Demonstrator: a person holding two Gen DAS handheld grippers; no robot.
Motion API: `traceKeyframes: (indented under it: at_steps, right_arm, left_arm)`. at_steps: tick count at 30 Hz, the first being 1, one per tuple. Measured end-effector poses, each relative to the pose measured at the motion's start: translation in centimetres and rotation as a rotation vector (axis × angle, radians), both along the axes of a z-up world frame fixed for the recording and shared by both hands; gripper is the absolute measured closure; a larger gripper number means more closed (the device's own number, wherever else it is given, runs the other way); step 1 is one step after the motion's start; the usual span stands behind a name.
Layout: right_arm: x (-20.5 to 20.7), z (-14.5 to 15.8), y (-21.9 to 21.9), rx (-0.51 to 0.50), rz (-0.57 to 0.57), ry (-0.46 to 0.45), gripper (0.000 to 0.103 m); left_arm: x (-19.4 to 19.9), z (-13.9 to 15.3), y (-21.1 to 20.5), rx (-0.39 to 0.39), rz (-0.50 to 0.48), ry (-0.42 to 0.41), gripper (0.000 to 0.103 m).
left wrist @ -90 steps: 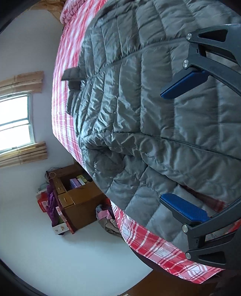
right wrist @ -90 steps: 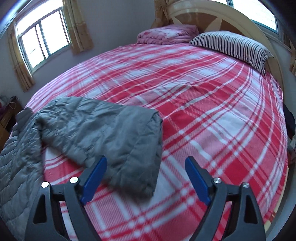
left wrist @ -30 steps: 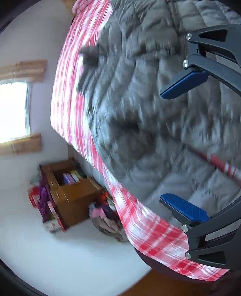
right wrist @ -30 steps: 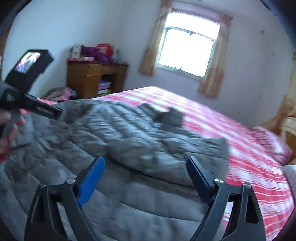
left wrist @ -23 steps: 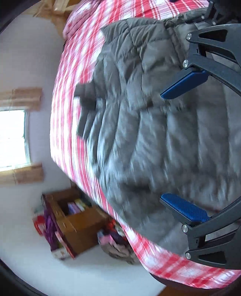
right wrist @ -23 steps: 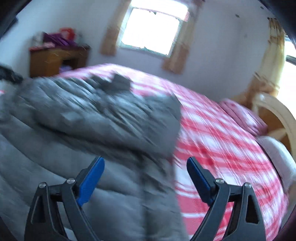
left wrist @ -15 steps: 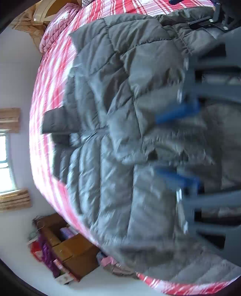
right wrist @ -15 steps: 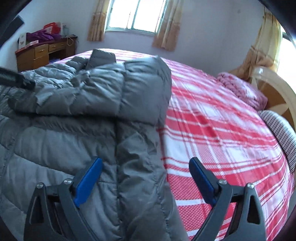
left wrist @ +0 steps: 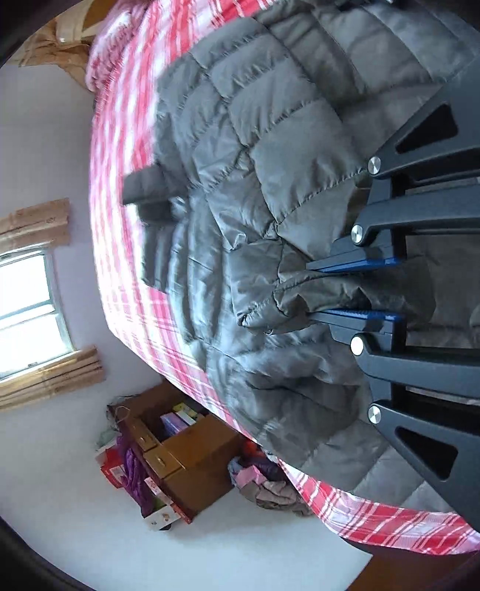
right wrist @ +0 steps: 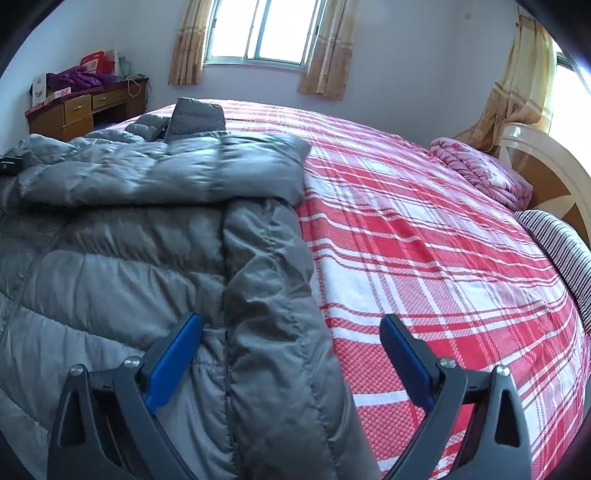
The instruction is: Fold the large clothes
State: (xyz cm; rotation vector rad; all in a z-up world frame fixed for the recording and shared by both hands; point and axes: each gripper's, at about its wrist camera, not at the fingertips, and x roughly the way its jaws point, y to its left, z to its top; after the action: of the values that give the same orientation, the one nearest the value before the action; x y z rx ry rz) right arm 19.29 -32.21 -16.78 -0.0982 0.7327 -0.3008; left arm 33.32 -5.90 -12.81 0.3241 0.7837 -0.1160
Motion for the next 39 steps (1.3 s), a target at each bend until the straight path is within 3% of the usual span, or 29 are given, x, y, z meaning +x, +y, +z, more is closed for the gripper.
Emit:
traceKeyframes:
  at_steps: [3, 6, 9, 11, 12, 13, 15, 18, 21, 24, 29, 31, 34, 39]
  right_arm:
    - [0.2, -0.1, 0.1, -0.004, 0.000, 0.010, 0.003]
    - [0.3, -0.2, 0.0, 0.006, 0.000, 0.019, 0.002]
    - [0.8, -0.2, -0.8, 0.082, 0.025, 0.064, 0.002]
    - [0.3, 1.1, -1.9, 0.172, 0.049, 0.080, 0.008]
    - [0.0, 1.8, -2.2, 0.185, 0.046, 0.071, 0.012]
    - [-0.7, 3.6, -2.5, 0.198, 0.043, 0.036, 0.014]
    - [-1.1, 6.6, -2.9, 0.196, 0.036, -0.031, 0.024]
    - [0.6, 9.8, -3.0, 0.237, 0.047, -0.097, 0.024]
    - [3.6, 10.5, -2.2, 0.193, 0.066, -0.146, 0.027]
    - [7.7, 8.7, -1.2, 0.185, 0.104, -0.157, 0.027]
    - [11.6, 3.5, 0.0, 0.197, 0.128, -0.041, 0.027]
    - [12.6, 1.1, -0.7, 0.244, 0.112, 0.024, 0.027]
    - [13.0, 0.1, -1.9, 0.322, 0.098, 0.061, 0.027]
    - [13.2, -0.2, -1.4, 0.283, 0.093, 0.087, 0.027]
  left_arm:
    - [0.4, -1.5, 0.4, 0.025, 0.037, -0.002, 0.083]
    - [1.2, -2.6, 0.4, 0.042, 0.075, 0.039, 0.054]
    - [0.1, -0.7, 1.3, 0.009, 0.073, -0.014, 0.052]
    - [-0.8, 1.3, 2.0, -0.011, 0.080, -0.079, 0.033]
    - [-1.4, 2.7, 2.5, -0.038, 0.089, -0.137, 0.017]
    - [-1.7, 3.6, 2.8, -0.060, 0.096, -0.180, 0.007]
    - [-1.8, 5.0, 2.9, -0.108, 0.102, -0.235, 0.007]
    - [-0.3, 4.7, 1.1, -0.130, 0.084, -0.191, 0.007]
    - [1.4, 2.2, -1.1, -0.134, 0.076, -0.130, 0.007]
    - [2.7, -0.9, -2.8, -0.092, 0.091, -0.079, 0.007]
    - [4.7, -5.2, -3.3, -0.082, 0.124, 0.005, 0.007]
    - [4.9, -5.7, -3.3, -0.095, 0.118, 0.023, 0.006]
    - [5.2, -6.2, -3.4, -0.092, 0.130, 0.039, 0.005]
    - [5.7, -6.7, -3.3, -0.090, 0.149, 0.063, 0.002]
